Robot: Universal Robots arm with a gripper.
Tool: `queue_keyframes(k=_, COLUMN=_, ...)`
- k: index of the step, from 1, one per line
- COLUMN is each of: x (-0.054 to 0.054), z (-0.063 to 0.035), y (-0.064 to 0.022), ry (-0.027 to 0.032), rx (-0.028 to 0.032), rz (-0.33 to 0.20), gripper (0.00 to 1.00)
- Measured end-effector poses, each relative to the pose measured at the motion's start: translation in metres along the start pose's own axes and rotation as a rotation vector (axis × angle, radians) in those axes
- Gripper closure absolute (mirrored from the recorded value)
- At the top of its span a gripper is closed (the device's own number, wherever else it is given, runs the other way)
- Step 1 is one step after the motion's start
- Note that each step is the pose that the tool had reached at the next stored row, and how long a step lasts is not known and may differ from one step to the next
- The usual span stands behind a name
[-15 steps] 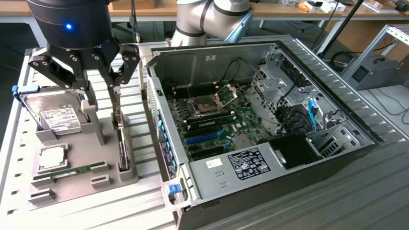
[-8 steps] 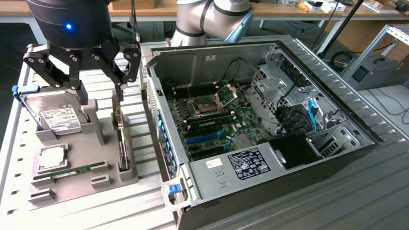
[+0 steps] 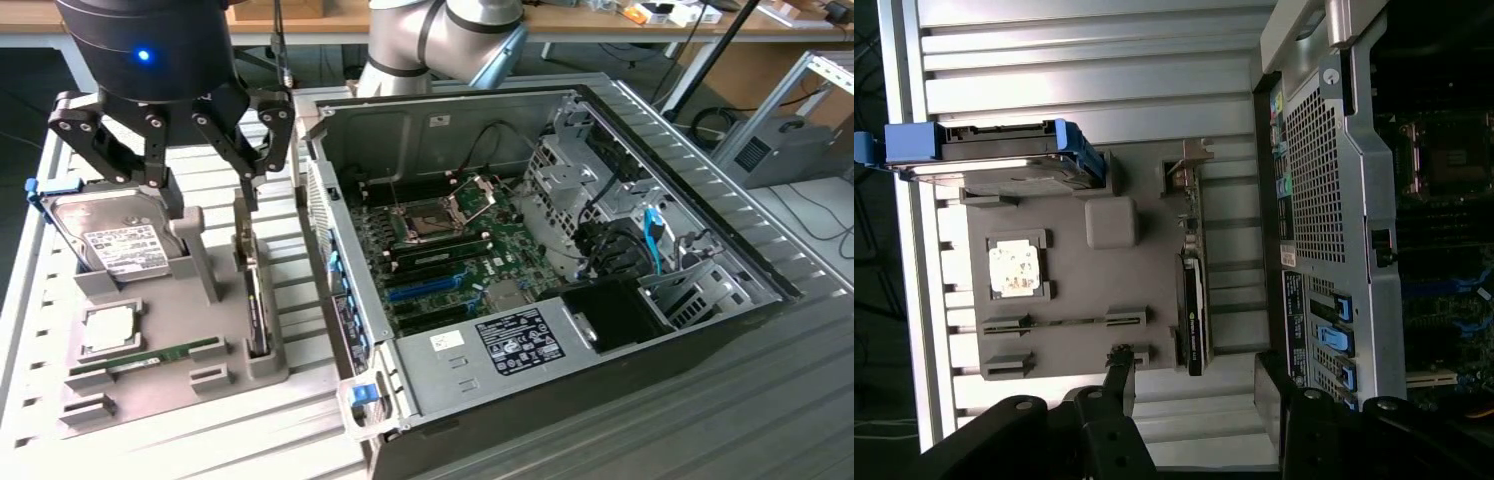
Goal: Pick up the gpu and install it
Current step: 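Pick up the gpu and move the gpu toward the slot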
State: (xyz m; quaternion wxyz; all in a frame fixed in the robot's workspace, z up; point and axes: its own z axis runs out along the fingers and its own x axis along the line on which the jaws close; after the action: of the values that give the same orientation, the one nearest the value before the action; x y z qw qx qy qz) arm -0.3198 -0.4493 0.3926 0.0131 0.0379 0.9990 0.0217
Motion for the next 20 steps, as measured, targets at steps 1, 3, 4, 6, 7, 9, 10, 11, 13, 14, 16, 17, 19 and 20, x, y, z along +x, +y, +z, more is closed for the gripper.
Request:
queue_keyframes(k=1, x=0.0, z=0.0, y=0.0, ry=0.0, rx=0.0, rz=0.0, gripper=0.4)
queue_keyframes(k=3, x=0.0, z=0.0, y=0.0, ry=0.0, rx=0.0, rz=0.0, gripper=0.4)
queue_keyframes(k=4, x=0.0, z=0.0002, y=0.0, ry=0.0001, rx=0.0001, rz=0.0, gripper=0.4)
queue_keyframes(k=6, x=0.0, z=0.0018, y=-0.0001, ry=-0.0001, rx=-0.0001, rz=0.0, gripper=0.4)
queue_keyframes(k=7, x=0.0, z=0.0025, y=-0.0001, ry=0.0, rx=-0.0001, rz=0.0, gripper=0.4)
queue_keyframes(k=9, x=0.0, z=0.0051, y=-0.0002, ry=0.0, rx=-0.0001, rz=0.0, gripper=0.4)
queue_keyframes(k=10, x=0.0, z=0.0067, y=-0.0003, ry=0.0, rx=-0.0001, rz=0.0, gripper=0.4)
queue_keyframes(k=11, x=0.0, z=0.0082, y=-0.0004, ry=0.0, rx=-0.0001, rz=0.0, gripper=0.4)
queue_keyframes(k=13, x=0.0, z=0.0114, y=-0.0005, ry=0.0001, rx=0.0, rz=0.0, gripper=0.4)
queue_keyframes(k=14, x=0.0, z=0.0136, y=-0.0006, ry=0.0, rx=-0.0001, rz=0.0, gripper=0.4)
queue_keyframes(k=16, x=0.0, z=0.0166, y=-0.0007, ry=0.0, rx=-0.0001, rz=0.0, gripper=0.4)
queue_keyframes(k=17, x=0.0, z=0.0177, y=-0.0008, ry=0.0, rx=-0.0001, rz=0.0, gripper=0.4)
queue_keyframes(k=19, x=0.0, z=0.0201, y=-0.0009, ry=-0.0001, rx=-0.0002, rz=0.0, gripper=0.4)
queue_keyframes(k=20, x=0.001, z=0.0212, y=-0.001, ry=0.0, rx=-0.0001, rz=0.0, gripper=0.4)
